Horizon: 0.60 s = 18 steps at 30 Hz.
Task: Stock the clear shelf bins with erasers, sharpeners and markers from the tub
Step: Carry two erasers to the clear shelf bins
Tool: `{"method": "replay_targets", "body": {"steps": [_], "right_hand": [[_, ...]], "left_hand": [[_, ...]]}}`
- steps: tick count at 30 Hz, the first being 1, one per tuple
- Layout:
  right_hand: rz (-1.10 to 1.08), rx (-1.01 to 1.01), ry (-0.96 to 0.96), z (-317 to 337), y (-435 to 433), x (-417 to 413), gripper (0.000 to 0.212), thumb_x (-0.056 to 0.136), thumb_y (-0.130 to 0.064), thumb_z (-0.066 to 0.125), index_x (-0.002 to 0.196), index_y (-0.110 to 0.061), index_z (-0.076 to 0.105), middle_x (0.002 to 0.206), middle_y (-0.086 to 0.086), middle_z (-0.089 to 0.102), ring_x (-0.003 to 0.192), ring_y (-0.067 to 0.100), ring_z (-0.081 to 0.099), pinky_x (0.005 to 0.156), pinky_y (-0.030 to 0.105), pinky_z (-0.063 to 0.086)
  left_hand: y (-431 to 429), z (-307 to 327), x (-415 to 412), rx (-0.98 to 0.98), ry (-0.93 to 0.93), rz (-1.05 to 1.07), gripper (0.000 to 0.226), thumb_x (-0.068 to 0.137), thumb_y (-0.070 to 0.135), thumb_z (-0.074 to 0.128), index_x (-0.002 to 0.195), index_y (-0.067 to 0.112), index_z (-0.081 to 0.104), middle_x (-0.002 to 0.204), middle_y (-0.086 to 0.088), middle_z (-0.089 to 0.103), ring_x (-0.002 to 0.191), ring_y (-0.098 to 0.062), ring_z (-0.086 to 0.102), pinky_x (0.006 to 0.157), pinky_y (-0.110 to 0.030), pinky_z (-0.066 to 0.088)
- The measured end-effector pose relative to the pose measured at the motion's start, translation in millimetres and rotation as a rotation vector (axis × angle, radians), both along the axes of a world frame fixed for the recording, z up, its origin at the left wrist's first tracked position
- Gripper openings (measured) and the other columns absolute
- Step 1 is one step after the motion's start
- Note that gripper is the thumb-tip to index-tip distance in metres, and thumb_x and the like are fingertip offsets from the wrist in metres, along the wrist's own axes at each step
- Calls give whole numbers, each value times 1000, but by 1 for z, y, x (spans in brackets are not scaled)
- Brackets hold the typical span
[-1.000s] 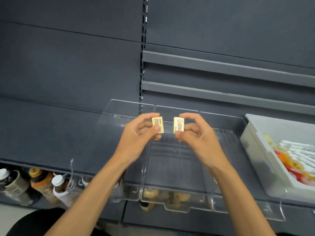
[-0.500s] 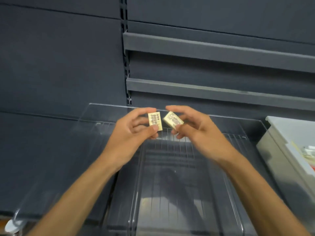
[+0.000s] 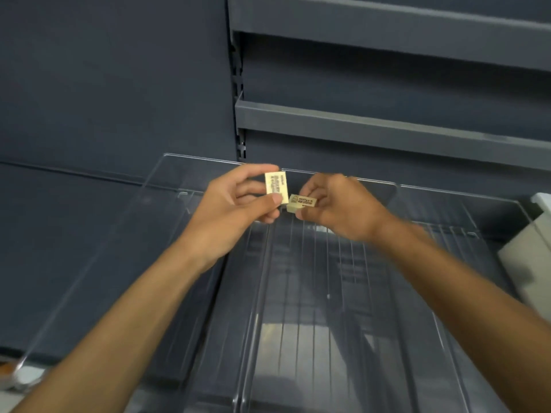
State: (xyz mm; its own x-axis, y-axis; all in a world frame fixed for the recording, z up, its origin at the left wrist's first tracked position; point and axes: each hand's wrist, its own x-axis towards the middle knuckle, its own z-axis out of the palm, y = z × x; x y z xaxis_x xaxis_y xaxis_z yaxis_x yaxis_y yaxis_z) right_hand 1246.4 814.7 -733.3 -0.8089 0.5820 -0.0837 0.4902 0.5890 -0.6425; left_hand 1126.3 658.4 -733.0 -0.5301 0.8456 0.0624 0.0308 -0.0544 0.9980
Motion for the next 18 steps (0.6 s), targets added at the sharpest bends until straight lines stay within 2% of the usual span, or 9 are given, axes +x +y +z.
{"method": "replay_targets", "body": {"steps": [2, 5, 9, 13, 18], "right_hand": [[21, 155, -75, -6, 0, -4, 16, 79, -35, 77, 86, -29, 63, 85, -9, 69, 81, 17, 65, 81, 39, 54], [26, 366, -125, -12, -4, -9, 21, 84, -41, 71, 102, -31, 66, 100, -5, 53, 92, 24, 60, 82, 42, 52], [-18, 392, -107, -23, -12, -15, 26, 91, -32, 64, 115, -20, 62, 112, 2, 51, 96, 32, 59, 84, 46, 51], [-59, 502, -96, -33, -20, -21, 15, 95, -12, 51, 106, -7, 59, 110, 10, 51, 90, 43, 58, 76, 47, 51], [-83, 482, -67, -41, -19, -21, 17, 94, -10, 52, 102, -7, 67, 106, 12, 56, 88, 40, 60, 74, 41, 50]], "left_hand": [[0, -2, -2, 8, 9, -1, 38, 87, -2, 67, 122, 12, 62, 88, -5, 74, 69, -14, 68, 70, -23, 55], [-1, -6, -6, 11, 17, 22, 37, 87, -2, 67, 120, 13, 63, 89, -5, 74, 69, -15, 68, 70, -23, 55], [-3, -12, -10, -14, 10, 85, 37, 88, -5, 66, 120, 13, 64, 90, -9, 72, 67, -13, 68, 68, -21, 55], [-4, -18, -7, -14, -8, 68, 38, 88, -5, 65, 119, 15, 64, 90, -10, 72, 66, -11, 66, 67, -20, 55], [-4, -20, -7, -7, 4, 60, 39, 87, -4, 67, 118, 20, 65, 90, -6, 74, 68, -12, 66, 67, -20, 54]]}}
